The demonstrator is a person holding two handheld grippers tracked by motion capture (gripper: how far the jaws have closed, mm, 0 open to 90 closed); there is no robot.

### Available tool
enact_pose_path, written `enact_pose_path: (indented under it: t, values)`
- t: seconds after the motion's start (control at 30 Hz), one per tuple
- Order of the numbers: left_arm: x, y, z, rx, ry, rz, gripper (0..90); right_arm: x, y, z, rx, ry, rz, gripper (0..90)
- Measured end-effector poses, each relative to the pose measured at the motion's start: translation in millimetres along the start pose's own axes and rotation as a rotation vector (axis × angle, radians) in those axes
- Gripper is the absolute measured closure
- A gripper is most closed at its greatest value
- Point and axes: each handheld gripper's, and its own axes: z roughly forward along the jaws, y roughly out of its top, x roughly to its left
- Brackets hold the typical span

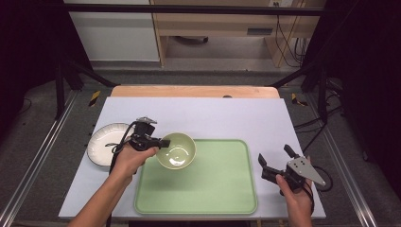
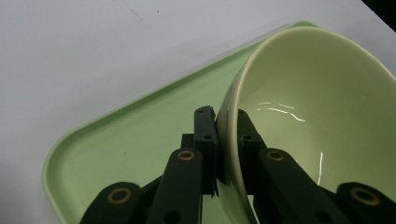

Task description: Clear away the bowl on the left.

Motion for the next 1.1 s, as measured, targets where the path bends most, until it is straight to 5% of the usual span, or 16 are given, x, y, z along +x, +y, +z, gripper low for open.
enact_pose_path:
  t: [1.1]
  values:
    - [-13.4,-6.2,9.5,0.02,-0.039,0.015,83.4,-0.6,0.1,-0.3,-0.004,0.002,-0.003,3.0]
